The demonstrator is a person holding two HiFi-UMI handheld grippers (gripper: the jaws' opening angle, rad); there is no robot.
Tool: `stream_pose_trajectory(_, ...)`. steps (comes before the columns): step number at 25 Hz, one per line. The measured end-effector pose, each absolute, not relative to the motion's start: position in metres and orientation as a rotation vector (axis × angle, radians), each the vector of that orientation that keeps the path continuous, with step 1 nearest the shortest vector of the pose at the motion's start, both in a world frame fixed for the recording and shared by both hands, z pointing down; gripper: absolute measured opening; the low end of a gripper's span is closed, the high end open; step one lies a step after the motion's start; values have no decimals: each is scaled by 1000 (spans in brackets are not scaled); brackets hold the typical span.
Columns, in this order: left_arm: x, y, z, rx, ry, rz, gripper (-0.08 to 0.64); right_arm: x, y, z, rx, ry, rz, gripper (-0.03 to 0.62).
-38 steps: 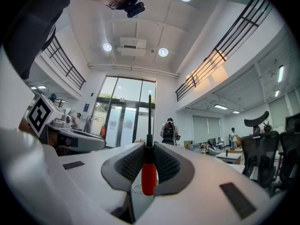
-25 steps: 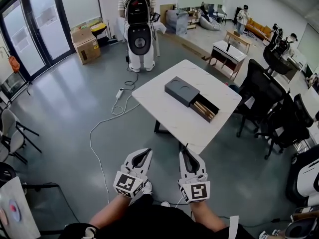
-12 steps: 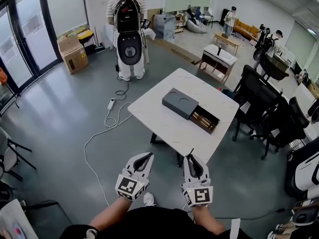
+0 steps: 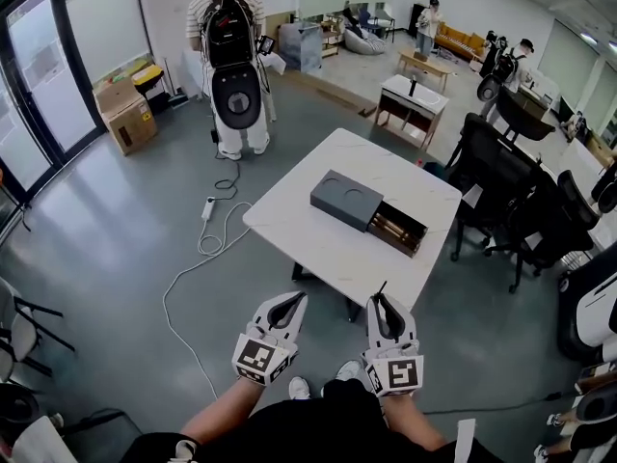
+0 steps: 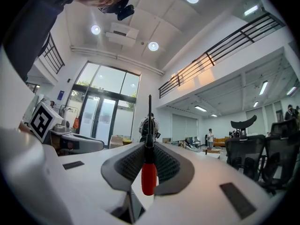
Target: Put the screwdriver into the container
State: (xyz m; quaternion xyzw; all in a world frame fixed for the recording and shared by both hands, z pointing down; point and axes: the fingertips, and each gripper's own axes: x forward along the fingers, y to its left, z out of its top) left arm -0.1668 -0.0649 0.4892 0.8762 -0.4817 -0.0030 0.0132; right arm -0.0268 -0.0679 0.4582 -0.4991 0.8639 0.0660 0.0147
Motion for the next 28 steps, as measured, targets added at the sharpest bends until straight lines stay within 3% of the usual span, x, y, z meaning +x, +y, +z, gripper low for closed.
stream_pose_trajectory(28, -37, -280, 502, 2775, -1401, 96, 6, 104, -264, 480, -1583, 2646, 65, 72)
